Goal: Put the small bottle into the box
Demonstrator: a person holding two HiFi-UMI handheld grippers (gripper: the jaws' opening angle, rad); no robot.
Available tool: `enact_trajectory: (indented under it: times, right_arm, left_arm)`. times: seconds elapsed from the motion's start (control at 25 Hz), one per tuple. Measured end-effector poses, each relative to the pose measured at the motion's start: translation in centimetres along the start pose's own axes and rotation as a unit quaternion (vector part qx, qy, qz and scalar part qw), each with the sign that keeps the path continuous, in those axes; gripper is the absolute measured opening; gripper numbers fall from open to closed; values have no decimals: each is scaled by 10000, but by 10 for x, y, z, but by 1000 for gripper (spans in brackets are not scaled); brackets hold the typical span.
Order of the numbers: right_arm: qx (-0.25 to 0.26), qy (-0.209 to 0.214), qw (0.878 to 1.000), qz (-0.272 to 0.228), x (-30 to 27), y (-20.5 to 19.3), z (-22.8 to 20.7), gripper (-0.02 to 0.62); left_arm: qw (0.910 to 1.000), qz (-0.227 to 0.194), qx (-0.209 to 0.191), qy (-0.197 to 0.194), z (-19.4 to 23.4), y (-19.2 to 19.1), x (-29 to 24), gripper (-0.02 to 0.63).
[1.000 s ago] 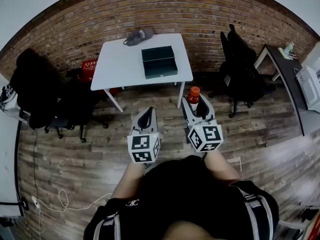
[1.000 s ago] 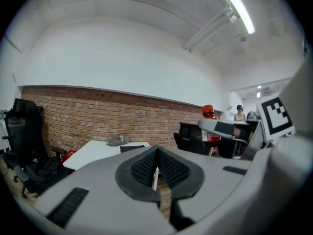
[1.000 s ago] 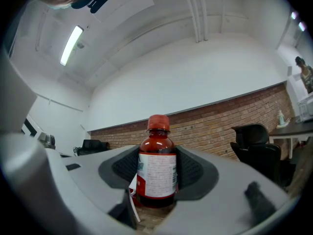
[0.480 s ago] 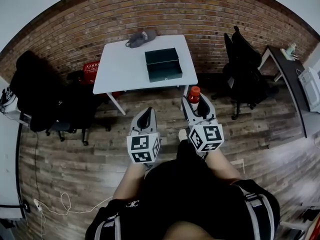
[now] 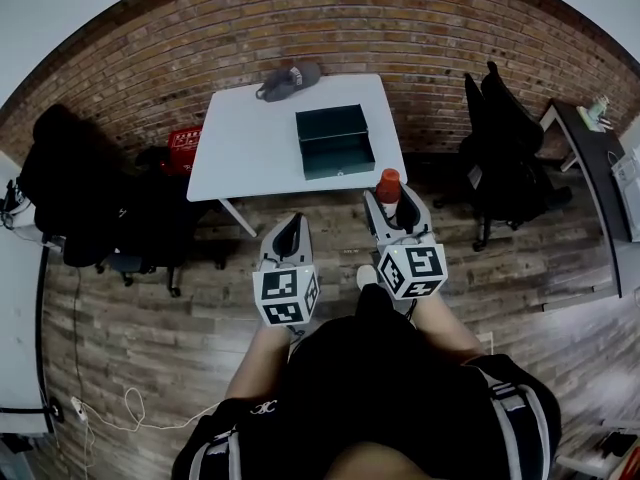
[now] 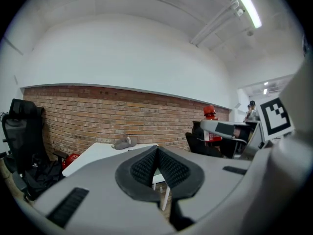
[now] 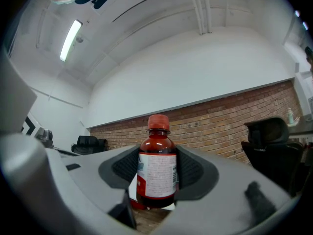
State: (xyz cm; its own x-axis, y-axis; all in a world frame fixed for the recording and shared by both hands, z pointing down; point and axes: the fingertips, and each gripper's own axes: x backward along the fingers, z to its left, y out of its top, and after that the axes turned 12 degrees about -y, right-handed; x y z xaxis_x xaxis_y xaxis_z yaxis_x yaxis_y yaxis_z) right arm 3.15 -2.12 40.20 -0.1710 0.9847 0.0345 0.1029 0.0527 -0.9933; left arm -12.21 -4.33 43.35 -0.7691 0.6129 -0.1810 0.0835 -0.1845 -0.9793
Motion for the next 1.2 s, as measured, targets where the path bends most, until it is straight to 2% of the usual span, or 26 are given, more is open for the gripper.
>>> enact_trajectory:
  times: [0.64, 1.2]
  right_arm:
    - [59, 620, 9971, 443, -180, -20, -48, 216]
    - [328, 1459, 9824, 1123, -288, -65, -76, 216]
  left_arm:
    - [9987, 265, 75, 439, 64, 32, -154, 6]
    - [9911, 685, 428, 1057, 106, 26, -256, 6]
